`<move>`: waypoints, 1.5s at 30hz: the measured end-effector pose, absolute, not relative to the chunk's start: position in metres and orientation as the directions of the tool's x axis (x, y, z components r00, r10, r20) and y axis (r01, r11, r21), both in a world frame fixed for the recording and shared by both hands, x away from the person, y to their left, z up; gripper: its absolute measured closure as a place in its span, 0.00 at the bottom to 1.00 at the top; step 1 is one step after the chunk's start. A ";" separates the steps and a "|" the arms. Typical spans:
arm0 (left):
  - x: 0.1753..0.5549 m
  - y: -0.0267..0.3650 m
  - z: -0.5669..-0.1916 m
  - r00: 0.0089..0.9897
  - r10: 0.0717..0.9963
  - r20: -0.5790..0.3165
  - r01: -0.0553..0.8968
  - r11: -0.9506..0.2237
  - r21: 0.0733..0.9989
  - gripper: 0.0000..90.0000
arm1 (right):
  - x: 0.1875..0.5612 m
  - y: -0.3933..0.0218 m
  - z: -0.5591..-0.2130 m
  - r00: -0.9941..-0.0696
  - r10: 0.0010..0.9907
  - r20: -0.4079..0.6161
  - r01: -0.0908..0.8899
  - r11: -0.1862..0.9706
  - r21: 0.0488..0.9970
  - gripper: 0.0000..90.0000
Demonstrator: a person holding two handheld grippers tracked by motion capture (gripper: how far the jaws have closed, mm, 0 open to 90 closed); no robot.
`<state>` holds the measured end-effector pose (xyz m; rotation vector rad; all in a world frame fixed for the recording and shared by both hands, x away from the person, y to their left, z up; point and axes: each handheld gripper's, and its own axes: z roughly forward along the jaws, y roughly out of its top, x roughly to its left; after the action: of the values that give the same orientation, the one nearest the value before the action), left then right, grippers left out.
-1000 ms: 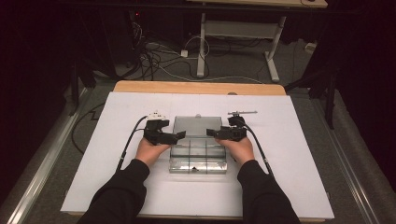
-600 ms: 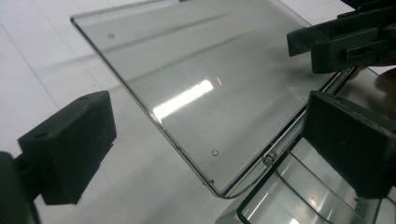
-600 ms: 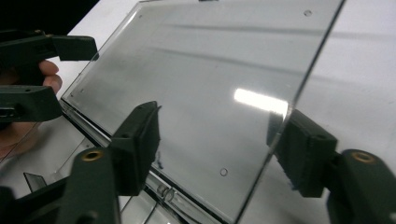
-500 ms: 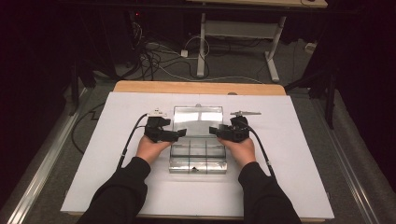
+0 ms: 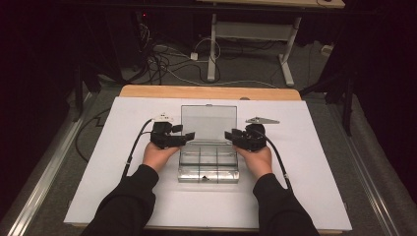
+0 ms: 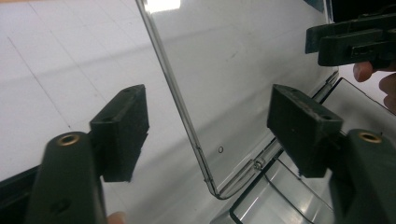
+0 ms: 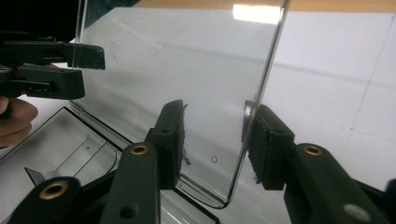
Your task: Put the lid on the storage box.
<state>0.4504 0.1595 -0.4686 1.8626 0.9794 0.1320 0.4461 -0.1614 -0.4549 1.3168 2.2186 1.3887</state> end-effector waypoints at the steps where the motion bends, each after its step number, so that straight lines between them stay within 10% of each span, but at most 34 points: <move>1: 0.450 0.160 -0.468 0.672 0.672 -0.312 0.562 -0.188 0.806 0.39 | 0.445 -0.162 -0.455 -0.581 0.773 0.256 0.566 0.158 0.809 0.69; 22: 0.432 0.162 -0.462 0.707 0.663 -0.245 0.487 -0.206 0.848 0.70 | 0.428 -0.162 -0.448 -0.604 0.779 0.167 0.491 0.199 0.848 0.75; 45: 0.419 0.163 -0.459 0.730 0.657 -0.191 0.438 -0.235 0.868 0.71 | 0.395 -0.176 -0.437 -0.622 0.777 0.091 0.444 0.255 0.859 0.92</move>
<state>0.4192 0.1625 -0.4590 1.8754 0.8471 0.2588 0.3952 -0.1761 -0.4374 1.1186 2.1812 1.3131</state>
